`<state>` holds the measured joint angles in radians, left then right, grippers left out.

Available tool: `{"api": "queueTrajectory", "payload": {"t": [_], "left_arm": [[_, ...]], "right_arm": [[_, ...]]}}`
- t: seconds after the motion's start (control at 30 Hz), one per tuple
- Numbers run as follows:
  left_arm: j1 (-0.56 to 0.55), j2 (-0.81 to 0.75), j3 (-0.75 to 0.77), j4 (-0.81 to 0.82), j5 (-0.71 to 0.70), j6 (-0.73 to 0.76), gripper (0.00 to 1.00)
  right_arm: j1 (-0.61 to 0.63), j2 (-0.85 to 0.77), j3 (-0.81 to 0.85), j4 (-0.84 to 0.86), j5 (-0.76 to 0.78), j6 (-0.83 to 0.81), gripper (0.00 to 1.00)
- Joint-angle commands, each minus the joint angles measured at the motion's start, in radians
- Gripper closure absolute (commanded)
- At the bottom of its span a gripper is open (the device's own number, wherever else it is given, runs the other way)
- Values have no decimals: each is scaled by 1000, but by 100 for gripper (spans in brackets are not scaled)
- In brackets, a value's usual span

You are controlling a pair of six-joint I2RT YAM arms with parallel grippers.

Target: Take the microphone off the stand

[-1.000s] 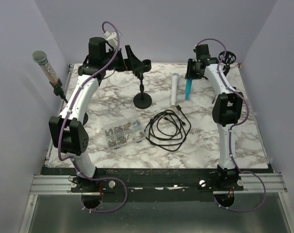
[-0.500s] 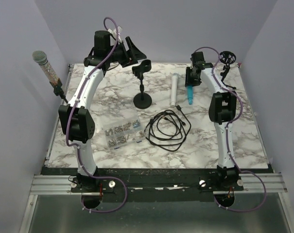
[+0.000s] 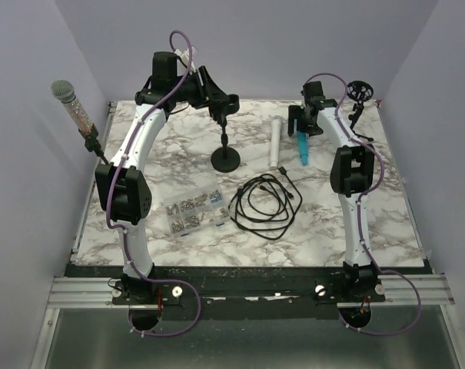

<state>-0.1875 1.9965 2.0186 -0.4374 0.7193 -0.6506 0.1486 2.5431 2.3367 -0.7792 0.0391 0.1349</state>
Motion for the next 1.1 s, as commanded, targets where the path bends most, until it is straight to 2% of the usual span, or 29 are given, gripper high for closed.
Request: {"api": "queueTrajectory", "payload": {"t": [0.0, 0.27, 0.6, 0.83, 0.87, 0.93, 1.03, 1.07], "left_arm": [[-5, 8, -19, -25, -17, 63, 57], [-27, -9, -107, -30, -113, 169, 67], [-61, -64, -308, 67, -250, 236, 81], [-62, -53, -372, 129, -252, 217, 81], [-62, -54, -373, 129, -252, 211, 78], [-61, -61, -363, 124, -259, 206, 64], [-61, -79, -325, 101, -259, 200, 33], [-61, -89, -311, 93, -259, 198, 28]], "right_arm": [[0, -76, 20, 12, 24, 7, 14], [1, -247, -49, 74, -31, 70, 10], [9, -478, -312, 333, -338, 237, 10], [23, -506, -359, 376, -404, 282, 10], [25, -508, -362, 375, -403, 280, 11], [30, -514, -368, 376, -402, 277, 10], [34, -521, -370, 376, -401, 276, 10], [34, -525, -370, 376, -400, 275, 10]]}}
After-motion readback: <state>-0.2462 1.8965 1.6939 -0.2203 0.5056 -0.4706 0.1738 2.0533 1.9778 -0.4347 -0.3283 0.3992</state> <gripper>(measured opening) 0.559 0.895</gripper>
